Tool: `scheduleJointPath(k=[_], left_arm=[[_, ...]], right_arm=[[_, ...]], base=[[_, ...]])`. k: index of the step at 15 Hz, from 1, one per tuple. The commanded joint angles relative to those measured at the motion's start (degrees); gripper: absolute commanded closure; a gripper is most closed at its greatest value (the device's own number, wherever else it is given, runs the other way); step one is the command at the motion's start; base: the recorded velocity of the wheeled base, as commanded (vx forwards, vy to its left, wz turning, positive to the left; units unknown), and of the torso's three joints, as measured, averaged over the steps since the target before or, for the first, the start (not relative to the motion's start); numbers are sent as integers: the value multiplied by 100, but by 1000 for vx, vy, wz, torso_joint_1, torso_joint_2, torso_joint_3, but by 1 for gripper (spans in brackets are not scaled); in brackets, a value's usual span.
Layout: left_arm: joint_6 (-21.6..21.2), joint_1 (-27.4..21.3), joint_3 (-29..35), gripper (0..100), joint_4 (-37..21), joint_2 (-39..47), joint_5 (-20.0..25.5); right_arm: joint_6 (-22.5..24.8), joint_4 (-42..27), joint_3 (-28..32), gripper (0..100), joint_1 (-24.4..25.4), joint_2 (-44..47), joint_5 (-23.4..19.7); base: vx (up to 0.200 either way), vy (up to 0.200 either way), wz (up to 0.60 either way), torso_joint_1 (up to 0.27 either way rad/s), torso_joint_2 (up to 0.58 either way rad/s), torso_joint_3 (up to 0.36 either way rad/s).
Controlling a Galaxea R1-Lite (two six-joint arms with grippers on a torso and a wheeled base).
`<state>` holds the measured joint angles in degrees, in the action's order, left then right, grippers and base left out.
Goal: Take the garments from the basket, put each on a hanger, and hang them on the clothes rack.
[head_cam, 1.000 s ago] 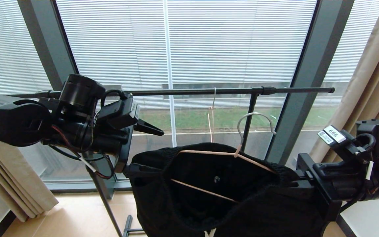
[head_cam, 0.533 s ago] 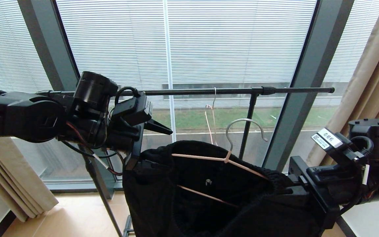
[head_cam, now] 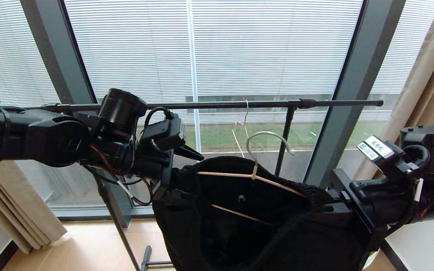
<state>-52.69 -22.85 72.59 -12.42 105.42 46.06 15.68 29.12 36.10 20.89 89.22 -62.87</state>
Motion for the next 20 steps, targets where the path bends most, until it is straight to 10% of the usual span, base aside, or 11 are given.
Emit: scheduleJointPath(k=[1,3,4,15,16,20], left_arm=[[4,-36,-9,0,-6,22,0],[4,-71,-52,0,-23,22,-35],[4,-71,-70,100,-23,13,-35],[4,-124,-457,100,-15,-312,-44],[22,-89,-474,100,-15,-312,-44],[39,254,-483,100,-15,-330,-44]], right_arm=[[14,23,73,100,11,16,-15],[14,14,99,100,11,43,-182],[14,14,73,100,11,113,-182],[137,23,249,100,-59,596,-156],[173,6,275,0,-182,605,-182],[357,14,170,0,-797,429,-182]], base=[[0,0,0,0,0,0],[0,0,0,0,0,0],[0,0,0,0,0,0],[0,0,0,0,0,0],[0,0,0,0,0,0],[0,0,0,0,0,0]])
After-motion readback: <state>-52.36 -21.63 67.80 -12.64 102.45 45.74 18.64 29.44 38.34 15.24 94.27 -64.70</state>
